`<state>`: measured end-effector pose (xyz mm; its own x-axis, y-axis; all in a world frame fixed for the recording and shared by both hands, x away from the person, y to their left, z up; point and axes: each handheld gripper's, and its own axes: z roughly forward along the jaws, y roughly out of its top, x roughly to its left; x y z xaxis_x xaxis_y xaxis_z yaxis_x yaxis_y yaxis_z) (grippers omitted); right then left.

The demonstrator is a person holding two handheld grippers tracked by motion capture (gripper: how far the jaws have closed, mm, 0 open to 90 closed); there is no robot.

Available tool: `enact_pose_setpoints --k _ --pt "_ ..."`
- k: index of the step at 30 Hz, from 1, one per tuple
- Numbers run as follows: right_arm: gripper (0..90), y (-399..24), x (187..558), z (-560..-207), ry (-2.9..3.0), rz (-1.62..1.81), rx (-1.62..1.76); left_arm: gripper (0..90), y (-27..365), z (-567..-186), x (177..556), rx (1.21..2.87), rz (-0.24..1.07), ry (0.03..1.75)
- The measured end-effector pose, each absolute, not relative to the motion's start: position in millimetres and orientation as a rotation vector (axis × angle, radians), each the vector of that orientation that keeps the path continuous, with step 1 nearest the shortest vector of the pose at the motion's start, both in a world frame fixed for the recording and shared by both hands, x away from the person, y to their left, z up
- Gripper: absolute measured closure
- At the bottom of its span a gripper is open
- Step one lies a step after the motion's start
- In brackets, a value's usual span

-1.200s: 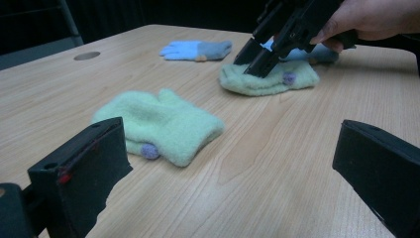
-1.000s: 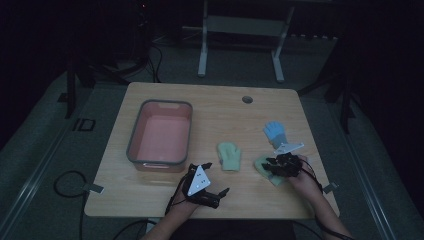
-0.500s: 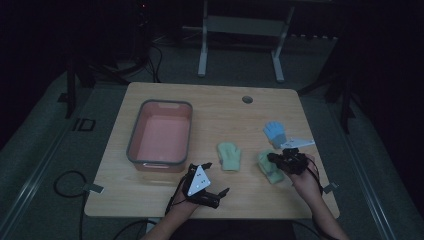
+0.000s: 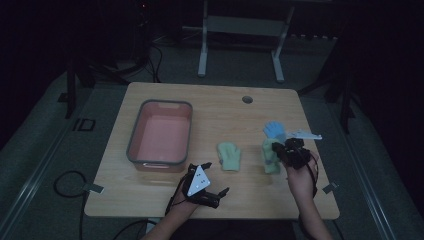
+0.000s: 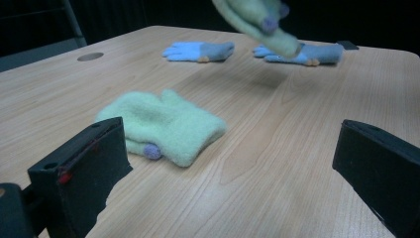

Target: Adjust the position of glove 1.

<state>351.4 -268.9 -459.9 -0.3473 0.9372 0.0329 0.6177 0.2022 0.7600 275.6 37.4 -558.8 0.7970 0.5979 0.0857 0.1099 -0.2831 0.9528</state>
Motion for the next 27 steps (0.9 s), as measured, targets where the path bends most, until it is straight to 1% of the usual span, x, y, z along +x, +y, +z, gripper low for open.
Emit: enact_pose_setpoints --k 6,15,21,27 --pt "84.9 -254 368 -490 2.046 0.888 1.494 0.6 38 -559 276 1.809 0.513 0.547" --pt "83.9 -253 400 -523 2.01 0.828 1.59 0.6 38 -559 276 1.815 0.515 0.543" --pt "77.4 -254 409 -536 2.023 0.808 1.594 0.6 38 -559 276 1.817 0.514 0.542" --pt "66.8 -258 408 -526 2.049 0.845 1.587 0.6 38 -559 276 1.818 0.51 0.544"
